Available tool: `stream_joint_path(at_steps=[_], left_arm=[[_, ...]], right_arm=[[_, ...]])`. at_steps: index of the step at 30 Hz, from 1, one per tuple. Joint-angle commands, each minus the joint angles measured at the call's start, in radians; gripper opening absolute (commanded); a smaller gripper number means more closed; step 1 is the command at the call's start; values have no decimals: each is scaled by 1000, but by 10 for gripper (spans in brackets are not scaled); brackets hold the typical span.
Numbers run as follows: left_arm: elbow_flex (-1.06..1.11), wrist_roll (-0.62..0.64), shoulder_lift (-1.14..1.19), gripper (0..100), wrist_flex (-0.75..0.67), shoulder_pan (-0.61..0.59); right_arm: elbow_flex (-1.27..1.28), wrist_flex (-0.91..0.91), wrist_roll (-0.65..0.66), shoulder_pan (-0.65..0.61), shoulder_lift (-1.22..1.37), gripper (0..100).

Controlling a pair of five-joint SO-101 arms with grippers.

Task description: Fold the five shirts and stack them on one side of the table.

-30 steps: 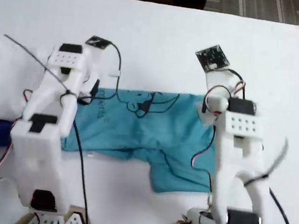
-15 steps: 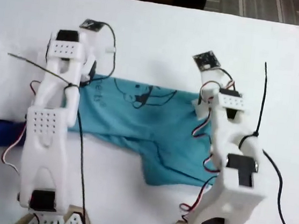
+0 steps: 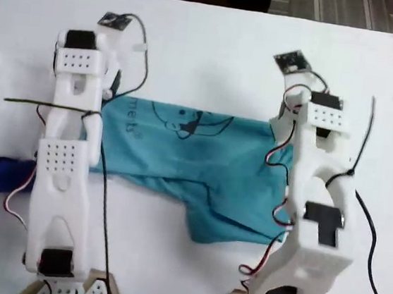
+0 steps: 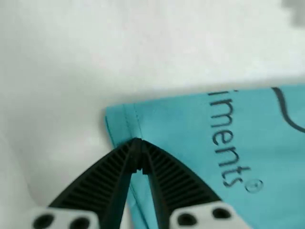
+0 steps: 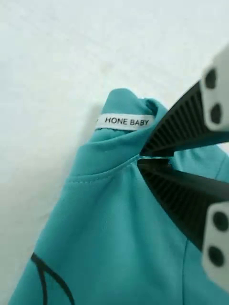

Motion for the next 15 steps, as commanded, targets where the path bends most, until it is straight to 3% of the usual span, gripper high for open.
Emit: stream_joint_path(at_steps=[1, 6, 10, 15], left_arm=[[202, -21, -278, 94, 21, -2], [654, -35, -624, 179, 12, 3], [1020, 0, -867, 180, -49, -6], [1527, 104, -1117, 180, -341, -40]], right_arm=[[-41, 85, -8, 12, -196, 19], [-41, 206, -6, 10, -400, 105], [-41, 298, 0, 10, -539, 121], [-41, 397, 0, 13, -670, 116]])
